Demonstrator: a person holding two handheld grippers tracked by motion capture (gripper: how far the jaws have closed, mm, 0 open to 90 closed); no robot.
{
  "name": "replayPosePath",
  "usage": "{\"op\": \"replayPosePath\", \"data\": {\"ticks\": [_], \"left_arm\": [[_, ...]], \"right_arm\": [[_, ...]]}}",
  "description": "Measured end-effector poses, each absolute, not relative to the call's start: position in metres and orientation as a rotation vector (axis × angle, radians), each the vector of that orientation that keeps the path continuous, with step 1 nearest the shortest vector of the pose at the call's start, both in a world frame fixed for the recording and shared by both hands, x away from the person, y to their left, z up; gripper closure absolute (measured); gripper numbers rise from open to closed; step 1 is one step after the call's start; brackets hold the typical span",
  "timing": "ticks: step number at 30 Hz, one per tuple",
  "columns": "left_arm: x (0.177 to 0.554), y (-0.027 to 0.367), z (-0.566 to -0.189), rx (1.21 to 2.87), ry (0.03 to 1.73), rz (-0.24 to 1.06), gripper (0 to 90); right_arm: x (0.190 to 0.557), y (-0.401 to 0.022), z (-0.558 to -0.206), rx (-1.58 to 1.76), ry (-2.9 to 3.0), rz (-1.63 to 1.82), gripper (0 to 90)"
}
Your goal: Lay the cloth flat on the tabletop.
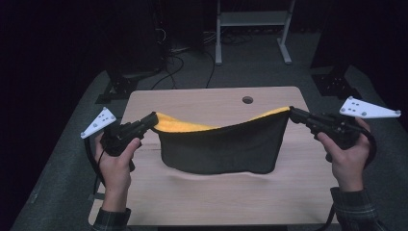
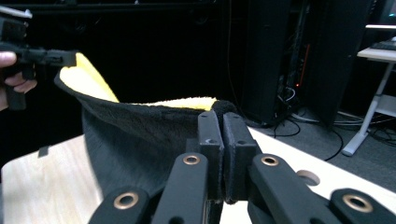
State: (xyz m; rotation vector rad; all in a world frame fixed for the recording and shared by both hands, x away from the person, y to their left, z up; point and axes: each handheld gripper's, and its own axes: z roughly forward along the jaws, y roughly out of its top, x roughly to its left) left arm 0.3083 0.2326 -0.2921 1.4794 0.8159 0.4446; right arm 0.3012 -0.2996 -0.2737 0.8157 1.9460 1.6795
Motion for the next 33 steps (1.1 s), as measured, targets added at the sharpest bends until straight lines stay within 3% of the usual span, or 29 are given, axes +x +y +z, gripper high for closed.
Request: {"op": "replayPosePath", "data": {"ticks": [10,14,17,25,33], "left_arm": [[0.380,0.221,-0.298,1.487,0.881,0.456,84.7],[0.386,0.218,-0.287,1.485,0.837,0.494,84.7],[0.379,0.216,-0.290,1.527,0.827,0.525,84.5],[0.356,0.224,-0.364,1.661,0.951,0.405,84.3],[0.337,0.228,-0.393,1.729,0.987,0.345,84.0]], "right_arm": [[0.377,-0.300,-0.276,0.961,1.983,1.581,86.2],[0.385,-0.300,-0.268,0.948,1.953,1.593,86.3],[0.382,-0.301,-0.268,0.939,1.952,1.606,86.2],[0.357,-0.302,-0.349,1.029,2.133,1.557,86.2],[0.332,-0.298,-0.380,1.024,2.254,1.497,86.1]]}}
